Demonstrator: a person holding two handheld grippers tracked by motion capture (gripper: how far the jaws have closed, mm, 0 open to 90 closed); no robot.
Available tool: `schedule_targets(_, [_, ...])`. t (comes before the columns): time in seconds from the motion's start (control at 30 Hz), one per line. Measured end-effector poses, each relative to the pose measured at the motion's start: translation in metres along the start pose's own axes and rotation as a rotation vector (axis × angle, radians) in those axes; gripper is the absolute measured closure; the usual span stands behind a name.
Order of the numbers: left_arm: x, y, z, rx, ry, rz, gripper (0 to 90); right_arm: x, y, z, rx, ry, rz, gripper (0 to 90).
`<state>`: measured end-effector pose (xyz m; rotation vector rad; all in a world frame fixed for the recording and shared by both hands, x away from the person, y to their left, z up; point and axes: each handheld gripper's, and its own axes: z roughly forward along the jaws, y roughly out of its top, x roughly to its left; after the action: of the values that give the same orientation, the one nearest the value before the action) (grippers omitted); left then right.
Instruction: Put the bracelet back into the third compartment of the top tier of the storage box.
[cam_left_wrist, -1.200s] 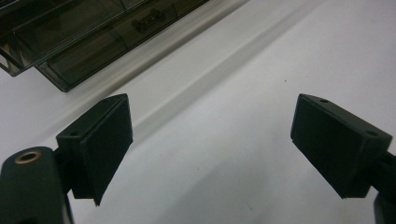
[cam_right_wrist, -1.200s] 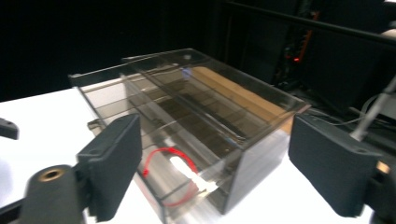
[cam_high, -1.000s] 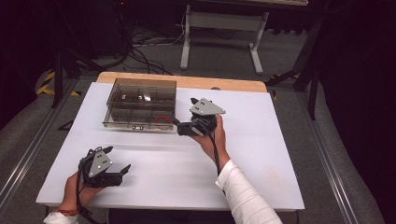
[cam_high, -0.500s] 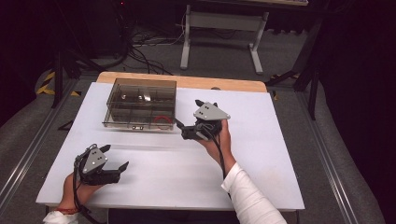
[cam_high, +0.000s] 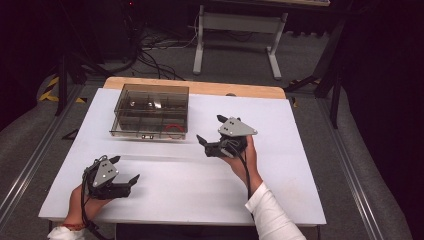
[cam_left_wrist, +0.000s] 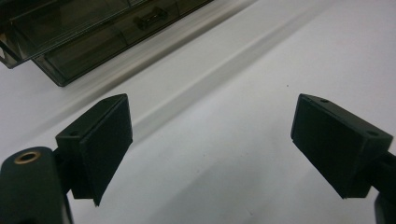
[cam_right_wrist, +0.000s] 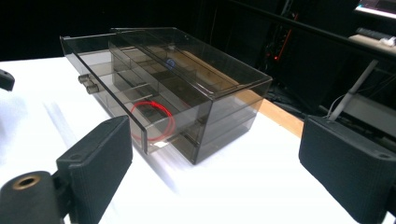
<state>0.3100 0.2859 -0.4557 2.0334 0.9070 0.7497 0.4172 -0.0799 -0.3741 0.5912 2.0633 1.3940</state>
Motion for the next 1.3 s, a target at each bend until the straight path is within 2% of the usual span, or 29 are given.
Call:
schedule_targets(0.13, [0.000, 0.000, 0.001, 0.003, 0.004, 0.001, 13.5, -0.001, -0.005, -0.010, 0.014, -0.021, -0.026, 10.5])
schedule_targets(0.47, [0.000, 0.000, 0.001, 0.003, 0.005, 0.014, 13.5, -0.011, -0.014, -0.025, 0.028, -0.049, -0.018, 10.5])
schedule_targets(0.83, [-0.001, 0.000, 0.000, 0.004, 0.000, 0.019, 14.2, -0.012, -0.023, -0.041, 0.048, -0.056, -0.029, 10.6])
schedule_targets(0.93, [-0.002, 0.000, 0.000, 0.003, -0.003, 0.021, 15.7, -0.014, -0.028, -0.045, 0.058, -0.051, -0.021, 10.6])
schedule_targets(1.3, [-0.002, 0.001, 0.000, 0.006, -0.001, 0.023, 17.1, -0.024, -0.046, -0.071, 0.068, -0.091, -0.003, 10.6])
